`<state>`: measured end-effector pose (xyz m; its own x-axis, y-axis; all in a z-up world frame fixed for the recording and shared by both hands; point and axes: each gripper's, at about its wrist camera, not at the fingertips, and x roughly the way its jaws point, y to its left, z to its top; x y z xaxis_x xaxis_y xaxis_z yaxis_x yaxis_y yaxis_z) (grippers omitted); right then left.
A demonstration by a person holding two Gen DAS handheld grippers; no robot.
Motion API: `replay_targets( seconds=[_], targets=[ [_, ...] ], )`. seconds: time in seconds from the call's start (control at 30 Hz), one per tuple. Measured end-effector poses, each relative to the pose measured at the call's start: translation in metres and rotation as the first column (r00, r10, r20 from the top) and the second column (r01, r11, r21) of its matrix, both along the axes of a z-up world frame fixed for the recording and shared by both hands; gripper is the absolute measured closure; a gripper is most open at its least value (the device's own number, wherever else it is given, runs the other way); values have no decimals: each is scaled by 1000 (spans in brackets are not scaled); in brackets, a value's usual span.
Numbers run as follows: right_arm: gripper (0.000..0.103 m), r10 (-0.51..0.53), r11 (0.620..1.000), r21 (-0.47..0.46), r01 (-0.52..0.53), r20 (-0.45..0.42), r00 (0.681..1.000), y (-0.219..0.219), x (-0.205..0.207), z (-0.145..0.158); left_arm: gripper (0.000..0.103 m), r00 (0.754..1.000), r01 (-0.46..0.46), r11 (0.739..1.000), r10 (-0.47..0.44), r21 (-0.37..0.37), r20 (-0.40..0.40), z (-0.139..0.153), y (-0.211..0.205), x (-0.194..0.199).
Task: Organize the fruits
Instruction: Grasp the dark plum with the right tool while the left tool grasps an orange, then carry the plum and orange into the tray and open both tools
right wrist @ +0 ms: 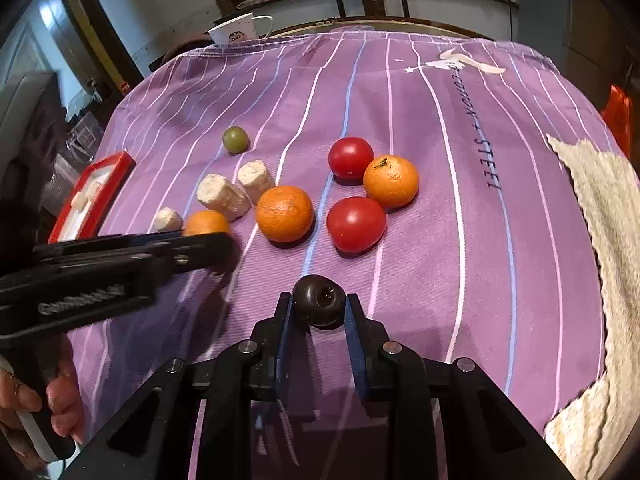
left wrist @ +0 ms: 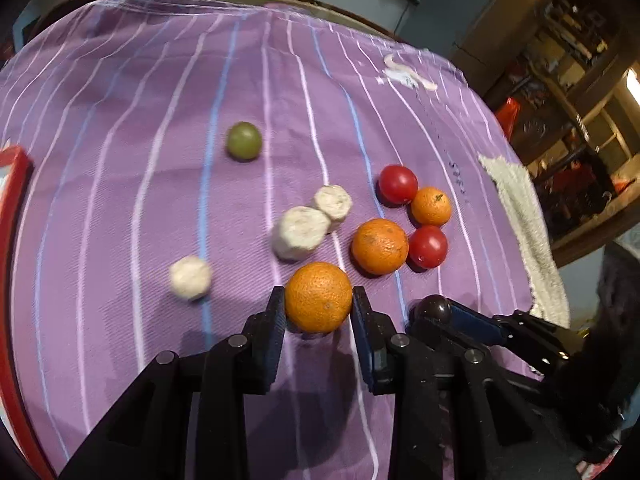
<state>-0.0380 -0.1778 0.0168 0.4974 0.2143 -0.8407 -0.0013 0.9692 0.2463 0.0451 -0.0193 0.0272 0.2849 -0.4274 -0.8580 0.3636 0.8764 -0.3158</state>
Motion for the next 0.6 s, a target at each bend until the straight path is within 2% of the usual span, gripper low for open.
replay_targets(
  seconds=[0.17, 0.3, 0.4, 0.6],
  targets=[
    [76, -10, 1000, 11, 10, 10, 1000, 14, -2, 11, 72, 997, -80, 995, 80, -54, 11, 18, 45, -4],
    [76, 4, 1000, 22, -5, 25, 1000, 38, 0, 25, 72, 986, -162, 985, 164, -61, 31, 30, 96, -4],
    [76, 38, 999, 35, -39, 37, 999, 67, 6, 34, 72, 969, -239, 970, 241, -42, 50, 37, 143, -4],
    [76, 162, 983, 73, -167, 68, 984, 156, 25, 54, 72, 912, -407, 914, 406, 2, 56, 40, 252, -5]
  ],
)
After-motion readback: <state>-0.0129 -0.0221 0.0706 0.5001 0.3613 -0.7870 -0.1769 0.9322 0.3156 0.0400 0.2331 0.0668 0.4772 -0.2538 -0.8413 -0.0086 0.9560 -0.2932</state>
